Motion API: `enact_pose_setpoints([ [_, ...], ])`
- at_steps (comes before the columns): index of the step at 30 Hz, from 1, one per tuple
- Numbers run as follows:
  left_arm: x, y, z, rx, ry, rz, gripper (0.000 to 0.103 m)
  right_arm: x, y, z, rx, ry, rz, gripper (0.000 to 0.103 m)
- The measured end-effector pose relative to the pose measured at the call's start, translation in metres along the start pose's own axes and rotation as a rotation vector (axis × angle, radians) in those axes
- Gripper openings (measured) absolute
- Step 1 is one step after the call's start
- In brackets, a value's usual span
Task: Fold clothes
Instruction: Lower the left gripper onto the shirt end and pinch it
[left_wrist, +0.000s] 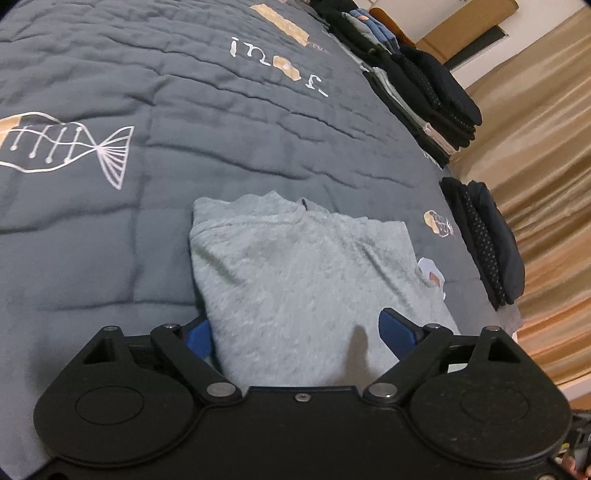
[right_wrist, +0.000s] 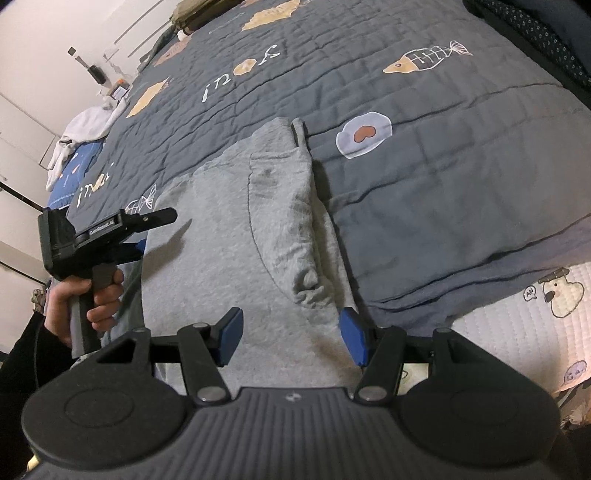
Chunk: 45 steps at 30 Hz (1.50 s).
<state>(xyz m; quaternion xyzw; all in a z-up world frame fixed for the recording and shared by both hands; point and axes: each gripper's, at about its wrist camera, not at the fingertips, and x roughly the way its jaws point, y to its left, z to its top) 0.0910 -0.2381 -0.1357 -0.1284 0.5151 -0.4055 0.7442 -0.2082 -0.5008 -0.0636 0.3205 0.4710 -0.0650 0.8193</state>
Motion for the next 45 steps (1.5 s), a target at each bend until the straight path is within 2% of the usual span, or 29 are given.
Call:
enact_pose_setpoints([
  [1,0.001,-0.002,0.001,0.0,0.001,-0.013,0.082,0.0,0.0,0.0,-0.001,0.003,0.001,0.057],
  [5,-0.003,-0.004,0.0,0.036,0.01,-0.045,0.077,0.003,0.002,0.0,-0.006,0.01,0.006,0.057],
  [11,0.001,0.009,-0.004,0.021,0.037,-0.067,0.076,0.006,0.003,-0.003,-0.004,0.025,0.013,0.057],
  [18,0.017,-0.001,0.009,0.042,0.043,-0.072,0.076,0.006,0.005,-0.003,-0.011,0.027,0.019,0.057],
  [20,0.016,-0.004,0.009,0.053,0.044,-0.088,0.071,0.004,0.006,-0.002,-0.009,0.021,0.021,0.057],
  [22,0.013,-0.005,0.007,0.068,0.041,-0.102,0.061,0.002,0.007,-0.003,-0.011,0.017,0.027,0.057],
  [25,0.016,0.002,0.004,0.07,0.052,-0.089,0.06,-0.001,0.008,-0.004,-0.013,0.013,0.034,0.057],
  [28,0.023,0.011,0.006,0.011,0.055,-0.103,0.06,-0.001,0.009,-0.004,-0.015,0.016,0.034,0.057],
  [30,0.027,0.005,0.007,0.044,0.056,-0.09,0.06,-0.001,0.009,-0.004,-0.016,0.017,0.034,0.057],
  [32,0.03,-0.002,0.007,0.097,0.061,-0.06,0.055,0.0,0.01,-0.004,-0.017,0.019,0.035,0.057],
  [33,0.03,-0.003,0.007,0.108,0.062,-0.043,0.049,-0.001,0.01,-0.004,-0.018,0.019,0.035,0.057],
  [36,0.028,-0.002,0.008,0.118,0.062,-0.029,0.018,0.0,0.01,-0.003,-0.017,0.016,0.038,0.057],
  [37,0.025,-0.001,0.007,0.114,0.06,-0.035,0.012,0.0,0.011,-0.002,-0.017,0.016,0.037,0.057],
  [41,0.022,-0.014,0.002,0.191,0.042,0.001,0.011,0.0,0.01,-0.002,-0.016,0.019,0.04,0.057],
  [45,0.028,-0.015,0.002,0.202,0.06,0.02,0.011,0.001,0.002,0.001,-0.022,0.023,0.056,0.057],
])
